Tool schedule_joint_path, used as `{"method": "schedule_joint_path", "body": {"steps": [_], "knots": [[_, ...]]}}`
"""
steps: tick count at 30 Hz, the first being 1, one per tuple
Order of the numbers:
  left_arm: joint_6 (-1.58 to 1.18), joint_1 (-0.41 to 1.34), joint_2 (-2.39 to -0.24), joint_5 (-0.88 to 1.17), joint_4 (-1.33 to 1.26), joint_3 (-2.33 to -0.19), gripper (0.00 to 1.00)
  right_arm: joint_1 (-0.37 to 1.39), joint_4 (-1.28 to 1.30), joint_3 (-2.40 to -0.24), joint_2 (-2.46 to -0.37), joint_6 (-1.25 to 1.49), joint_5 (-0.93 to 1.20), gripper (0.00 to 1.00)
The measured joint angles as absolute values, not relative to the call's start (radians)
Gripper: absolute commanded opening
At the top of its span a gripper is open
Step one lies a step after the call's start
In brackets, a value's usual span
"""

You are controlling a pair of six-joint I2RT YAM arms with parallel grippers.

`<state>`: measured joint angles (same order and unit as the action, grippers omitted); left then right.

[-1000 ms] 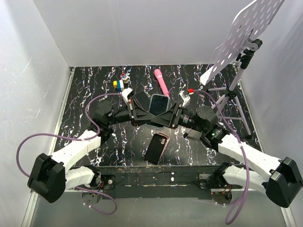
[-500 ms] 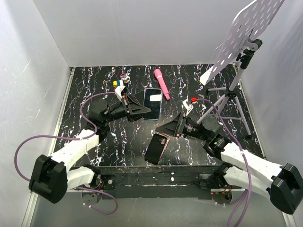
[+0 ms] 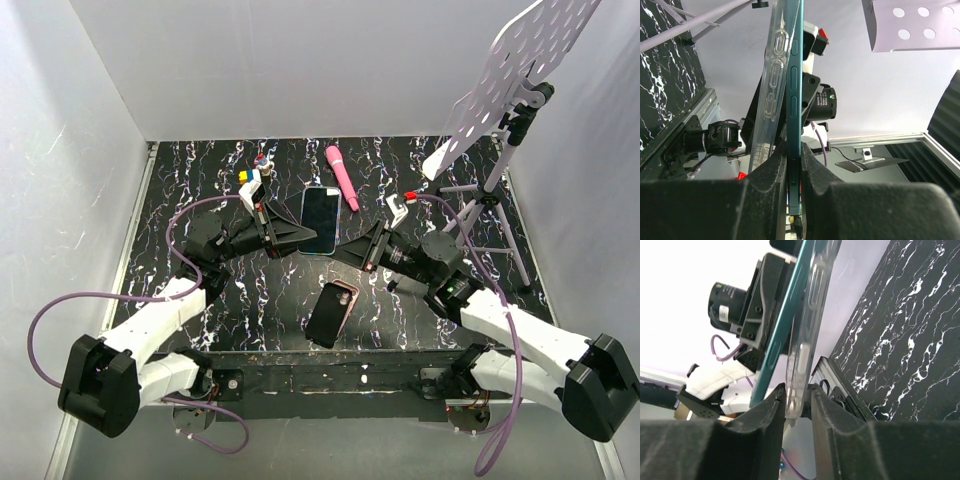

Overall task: Take the phone out of the phone case
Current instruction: Remove the phone case from the phone, then place the phone at the center of the board.

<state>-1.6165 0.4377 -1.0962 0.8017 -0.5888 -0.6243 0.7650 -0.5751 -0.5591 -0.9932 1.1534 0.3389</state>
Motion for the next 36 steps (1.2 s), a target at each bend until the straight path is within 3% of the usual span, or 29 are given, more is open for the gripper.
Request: {"method": "schedule_joint_path", "body": {"steps": [4,8,14,18,27,36], "knots": [[-1.617,0.437,-1.089,0.801,-0.597,-0.614,0.0,0.763,-0.574,-0.601,-1.051,1.151,0.344,0.01],[-1.618,0.434,-1.081,0.803,-0.606,-0.613,0.0,0.757,-0.54,-0.614,-1.095,1.134,0.34,0.01],[-1.627,0.434,-1.081,0.812,-0.607,-0.613,0.0,0.768,0.039,-0.82,-1.091,1.054,0.014,0.01],[-1.565,0.433,-1.077,0.803,-0.545,-0.615,0.0,0.766,0.23,-0.835,-1.022,1.008,-0.119,0.01],[-1.087,0.31,-1.1,0.519,0.023,-0.72,0.0,0.767,0.239,-0.745,-0.855,0.937,-0.036,0.01],[-0.997,0.099,-1.433,0.353,0.007,-0.648,0.0,0.767,0.25,-0.667,-0.746,0.939,-0.01,0.01]]}}
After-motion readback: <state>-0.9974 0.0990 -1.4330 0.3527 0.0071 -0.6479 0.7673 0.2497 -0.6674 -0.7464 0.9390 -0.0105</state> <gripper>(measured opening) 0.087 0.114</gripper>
